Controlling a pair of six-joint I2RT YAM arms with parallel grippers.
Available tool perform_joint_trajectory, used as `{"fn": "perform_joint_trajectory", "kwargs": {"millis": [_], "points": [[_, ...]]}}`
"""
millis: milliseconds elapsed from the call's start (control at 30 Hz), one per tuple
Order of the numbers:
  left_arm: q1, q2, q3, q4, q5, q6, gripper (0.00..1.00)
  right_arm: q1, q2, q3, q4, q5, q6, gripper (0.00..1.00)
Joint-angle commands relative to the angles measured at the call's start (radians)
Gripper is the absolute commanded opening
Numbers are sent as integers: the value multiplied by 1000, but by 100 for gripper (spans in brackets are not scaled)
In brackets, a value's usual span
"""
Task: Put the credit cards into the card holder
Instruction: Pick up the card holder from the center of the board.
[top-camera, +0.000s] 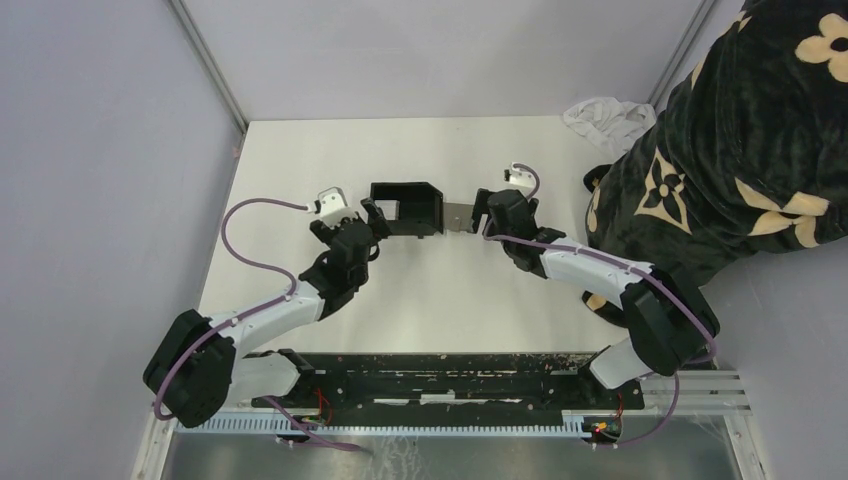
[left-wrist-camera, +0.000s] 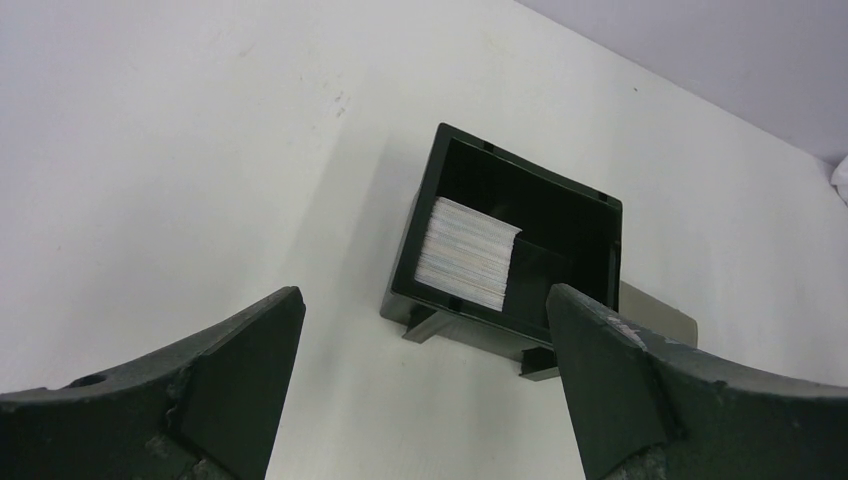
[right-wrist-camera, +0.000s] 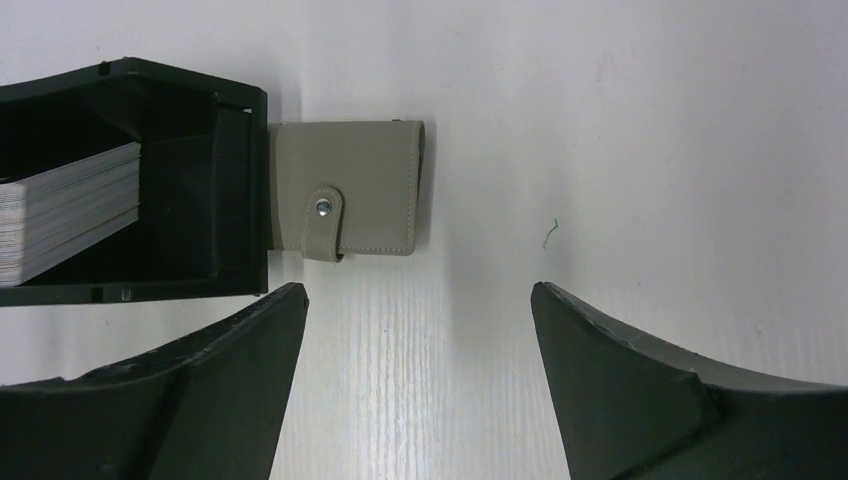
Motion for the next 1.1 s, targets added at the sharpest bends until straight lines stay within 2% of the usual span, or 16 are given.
{"fn": "perform_joint_trajectory", "kwargs": {"millis": [0, 200, 433, 733, 1067], "points": [[7, 19, 9, 95, -54, -18, 98, -62, 47, -23, 125, -125, 48, 90], [15, 83, 46, 101, -8, -13, 98, -136, 141, -50, 256, -279, 112, 89], [34, 128, 61, 115, 12, -12, 98, -168, 234, -26, 347, -395, 153, 88], [49, 157, 62, 126, 24, -20, 99, -192, 318, 3, 406, -465, 204, 86], [53, 172, 61, 134, 26, -25, 98, -225, 414, 16, 498, -545, 287, 78]]}}
